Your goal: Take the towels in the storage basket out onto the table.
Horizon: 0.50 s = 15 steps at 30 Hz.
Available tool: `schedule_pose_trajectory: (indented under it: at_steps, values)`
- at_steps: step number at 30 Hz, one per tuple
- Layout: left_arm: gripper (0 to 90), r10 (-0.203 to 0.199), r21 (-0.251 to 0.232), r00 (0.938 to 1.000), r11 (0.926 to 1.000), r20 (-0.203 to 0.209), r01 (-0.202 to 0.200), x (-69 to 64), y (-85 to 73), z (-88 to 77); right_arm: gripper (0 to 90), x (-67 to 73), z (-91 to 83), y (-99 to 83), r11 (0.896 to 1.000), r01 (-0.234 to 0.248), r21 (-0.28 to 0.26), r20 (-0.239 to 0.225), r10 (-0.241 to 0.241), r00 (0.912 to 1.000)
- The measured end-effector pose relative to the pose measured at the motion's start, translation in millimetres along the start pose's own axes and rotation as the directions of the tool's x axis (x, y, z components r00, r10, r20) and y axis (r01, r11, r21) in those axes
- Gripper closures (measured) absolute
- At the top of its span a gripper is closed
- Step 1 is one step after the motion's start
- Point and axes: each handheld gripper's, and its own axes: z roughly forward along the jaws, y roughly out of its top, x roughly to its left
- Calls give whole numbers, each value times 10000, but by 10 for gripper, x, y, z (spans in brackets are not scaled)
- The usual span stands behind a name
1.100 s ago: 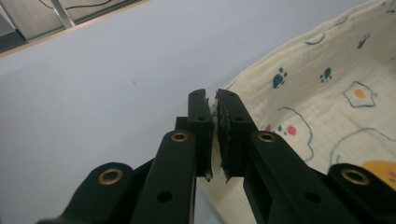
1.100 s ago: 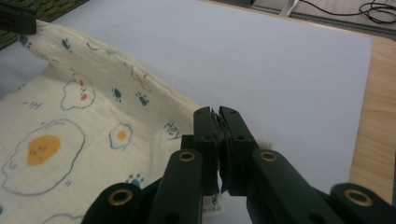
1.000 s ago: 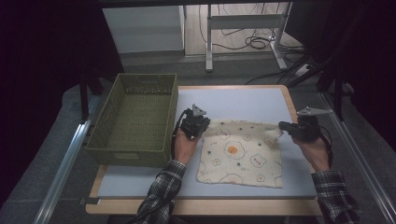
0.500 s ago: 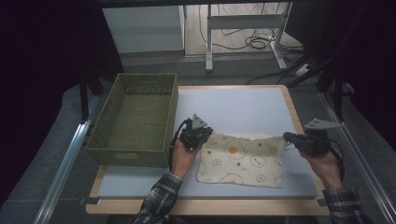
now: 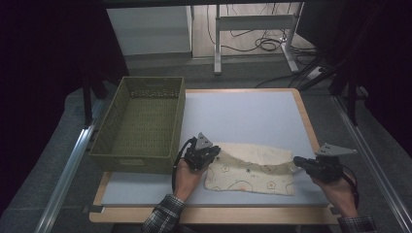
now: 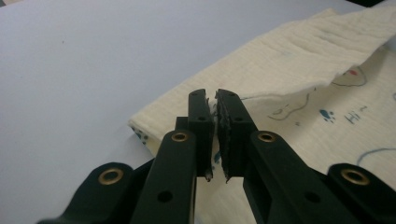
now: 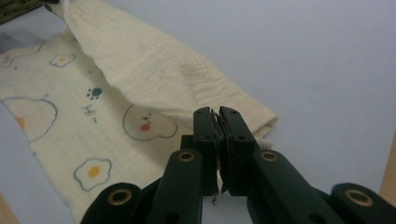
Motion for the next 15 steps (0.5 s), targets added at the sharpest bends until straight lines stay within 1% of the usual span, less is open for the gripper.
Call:
schedule_pose_trajectory:
  at_steps: [3,6,8,9,13,15]
  values:
    - [847,-20,-57,10000,10000,97,21,-38,-78,-56,858,42,-41,-61,10000,32,21,-65,-32,10000]
    - [847,7,-8,9999,10000,151,-7,-75,-159,-100,859,95,-61,-136,10000,32,6,-257,-32,9997]
    - [846,-2,-31,9998,10000,180,3,-92,-207,-132,858,163,-64,-221,9999,72,113,-447,-67,9990]
    - [846,-34,-49,9998,10000,215,35,-101,-228,-151,858,163,-64,-221,9999,72,113,-447,-67,9990]
    - [846,-19,-81,9993,10000,365,22,-137,-299,-211,857,234,-57,-330,9996,28,282,-649,-9,9979]
    - [845,-82,-91,9989,9999,459,86,-154,-331,-236,857,283,-56,-389,9992,20,387,-750,9,9972]
